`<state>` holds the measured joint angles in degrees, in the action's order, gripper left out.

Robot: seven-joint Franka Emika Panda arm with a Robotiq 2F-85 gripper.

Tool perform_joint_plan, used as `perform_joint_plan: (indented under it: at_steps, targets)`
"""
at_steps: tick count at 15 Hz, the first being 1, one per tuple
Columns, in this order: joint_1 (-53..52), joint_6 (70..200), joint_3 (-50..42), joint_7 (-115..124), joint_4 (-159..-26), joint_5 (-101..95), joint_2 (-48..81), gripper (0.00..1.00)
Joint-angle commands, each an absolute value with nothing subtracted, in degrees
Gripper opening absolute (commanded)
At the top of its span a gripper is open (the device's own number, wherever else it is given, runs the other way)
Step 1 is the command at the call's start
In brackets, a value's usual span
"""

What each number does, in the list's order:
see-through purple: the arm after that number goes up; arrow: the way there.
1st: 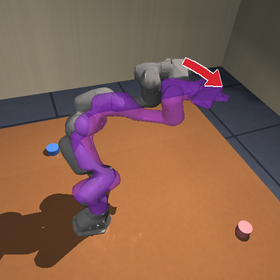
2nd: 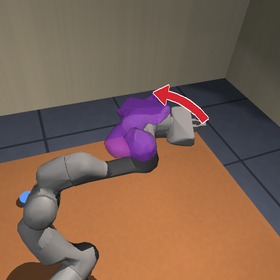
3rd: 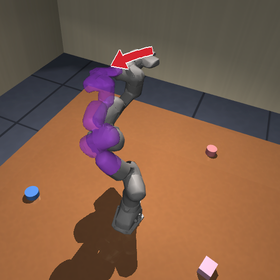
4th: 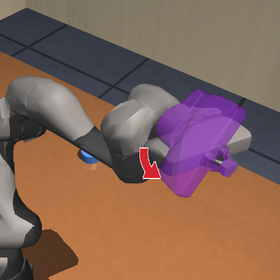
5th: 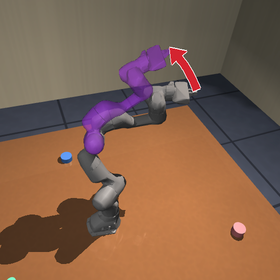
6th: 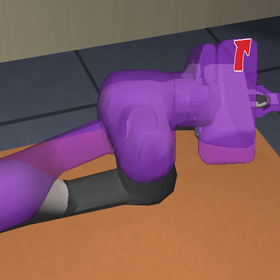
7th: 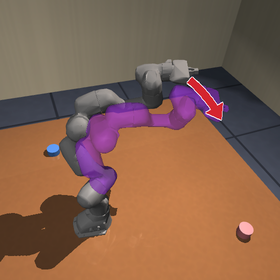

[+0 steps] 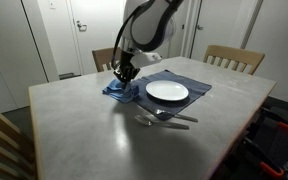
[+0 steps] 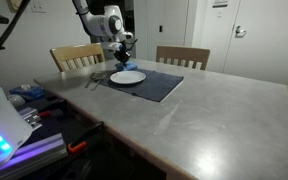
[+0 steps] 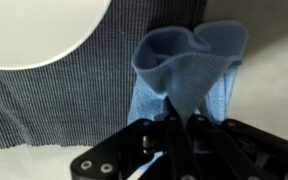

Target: Wipe the plate with the blue cloth

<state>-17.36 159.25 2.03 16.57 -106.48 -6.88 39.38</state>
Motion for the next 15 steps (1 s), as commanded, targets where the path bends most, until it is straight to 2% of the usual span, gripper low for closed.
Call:
perform_joint_plan:
  at_steps: [1,2,3,4,6,13,15]
  targets:
    - [-17.3,158.1,2.0,15.4,-105.2,-5.0,41.2,0.02]
    - [-17.3,158.1,1.9,15.4,-105.3,-5.0,41.1,0.02]
    - [-17.5,157.7,1.5,15.7,-105.5,-5.1,40.6,0.32]
    - [-17.7,157.2,1.2,15.9,-105.8,-5.2,39.7,0.33]
    - [-17.7,155.5,0.8,16.0,-106.4,-5.3,37.8,0.46]
    - [-15.1,146.1,2.9,14.6,-107.3,-3.7,30.2,0.95]
    - [-15.2,143.4,2.6,15.4,-107.0,-4.1,28.8,1.00]
